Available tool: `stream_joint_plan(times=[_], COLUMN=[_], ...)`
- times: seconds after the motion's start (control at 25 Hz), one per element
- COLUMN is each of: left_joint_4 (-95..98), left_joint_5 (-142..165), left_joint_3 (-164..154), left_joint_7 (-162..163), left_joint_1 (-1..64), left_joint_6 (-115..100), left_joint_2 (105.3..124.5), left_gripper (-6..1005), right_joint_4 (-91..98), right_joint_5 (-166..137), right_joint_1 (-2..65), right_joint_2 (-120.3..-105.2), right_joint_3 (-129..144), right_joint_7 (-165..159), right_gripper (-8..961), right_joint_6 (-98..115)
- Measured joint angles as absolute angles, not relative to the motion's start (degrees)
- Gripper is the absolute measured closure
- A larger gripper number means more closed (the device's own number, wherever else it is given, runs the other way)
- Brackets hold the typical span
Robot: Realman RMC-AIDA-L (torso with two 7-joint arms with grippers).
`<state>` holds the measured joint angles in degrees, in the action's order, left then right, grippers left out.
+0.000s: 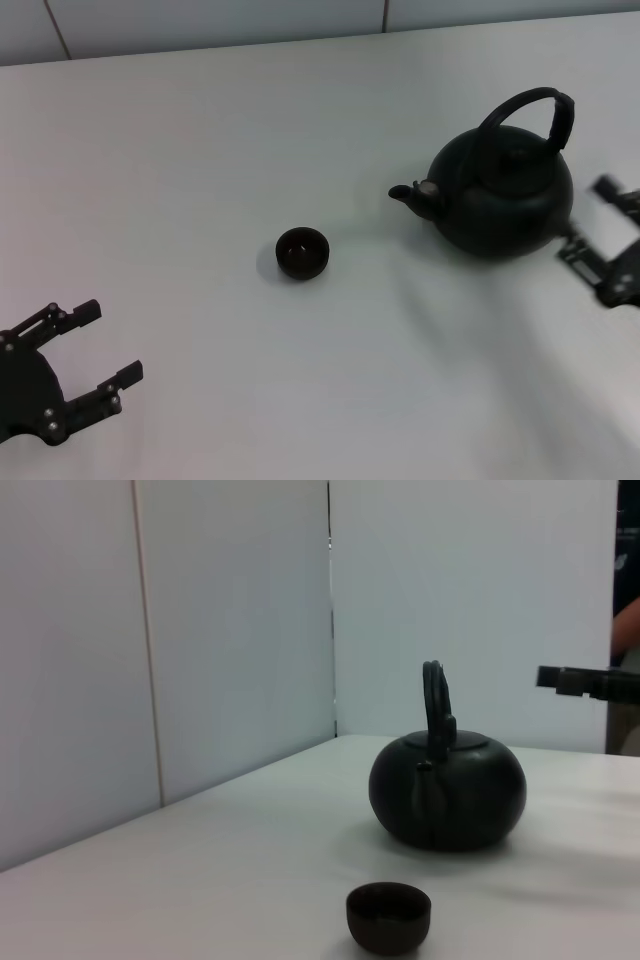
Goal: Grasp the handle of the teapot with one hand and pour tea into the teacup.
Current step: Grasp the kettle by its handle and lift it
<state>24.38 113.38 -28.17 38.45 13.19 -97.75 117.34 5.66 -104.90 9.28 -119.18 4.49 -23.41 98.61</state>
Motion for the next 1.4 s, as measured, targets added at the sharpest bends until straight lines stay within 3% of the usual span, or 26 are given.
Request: stream_joint_plan(times=[0.52, 1.4], left_joint_4=[23.89, 22.39], left_joint_5=[113.37, 111.68], left_joint_3=[-27.09, -26.36], left_joint_7=[38.5, 37.93], left_joint_1=[13.18, 12.73], left_joint_6=[-97.72, -97.96], left_joint_2=[118.06, 118.24], left_gripper=[205, 206], right_joint_4=[0.55, 9.9], right_joint_5=[-99.98, -104.73], right_joint_1=[8.42, 20.4], right_joint_2=[-119.02, -118.68], right_joint_3=[-3.82, -3.72], right_joint_7=[-21.75, -32.21], right_gripper=[296, 297], right_joint_6=[91.65, 78.74])
